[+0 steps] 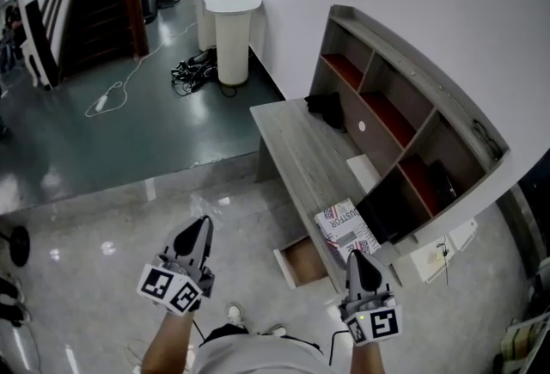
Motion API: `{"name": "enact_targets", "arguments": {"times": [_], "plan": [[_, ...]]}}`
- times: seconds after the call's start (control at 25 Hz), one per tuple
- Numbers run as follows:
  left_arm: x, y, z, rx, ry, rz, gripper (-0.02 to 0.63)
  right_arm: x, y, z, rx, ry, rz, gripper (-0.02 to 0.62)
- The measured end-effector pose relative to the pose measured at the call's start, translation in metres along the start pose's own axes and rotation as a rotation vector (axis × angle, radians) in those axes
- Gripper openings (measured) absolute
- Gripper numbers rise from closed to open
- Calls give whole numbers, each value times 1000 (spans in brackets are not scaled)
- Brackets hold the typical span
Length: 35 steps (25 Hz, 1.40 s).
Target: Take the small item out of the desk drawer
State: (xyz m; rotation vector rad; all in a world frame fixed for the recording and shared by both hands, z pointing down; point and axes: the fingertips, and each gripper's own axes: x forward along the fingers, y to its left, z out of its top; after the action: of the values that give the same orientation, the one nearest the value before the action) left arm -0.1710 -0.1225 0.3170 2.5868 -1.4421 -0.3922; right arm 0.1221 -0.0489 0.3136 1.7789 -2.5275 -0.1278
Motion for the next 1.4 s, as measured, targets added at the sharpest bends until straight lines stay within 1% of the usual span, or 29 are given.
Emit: {"name": "enact_targets", "arguments": {"times": [0.12, 0.32, 0.56, 0.72, 0.84, 1.12, 1.4], "plan": [[-6, 0, 10, -12, -18, -15, 17, -3, -5, 3, -26, 3, -23, 21], [-10, -1, 23, -1, -38, -27, 17, -10, -21, 10, -19, 2, -77, 21], [-19, -4, 25, 31, -45, -27, 17, -24, -53, 6, -8, 12, -179, 21], [-22, -4, 25, 45, -41, -26, 17, -25, -62, 5, -7, 11, -212, 21], [-15, -4, 24, 60, -37, -42, 17, -19, -63, 6, -8, 5, -217, 21], [0, -6, 24, 65, -37, -90, 17, -2, -55, 6, -9, 7, -211, 21], [2, 2, 19, 39, -22, -102, 17, 16, -40, 1, 2, 30, -181, 21]]}}
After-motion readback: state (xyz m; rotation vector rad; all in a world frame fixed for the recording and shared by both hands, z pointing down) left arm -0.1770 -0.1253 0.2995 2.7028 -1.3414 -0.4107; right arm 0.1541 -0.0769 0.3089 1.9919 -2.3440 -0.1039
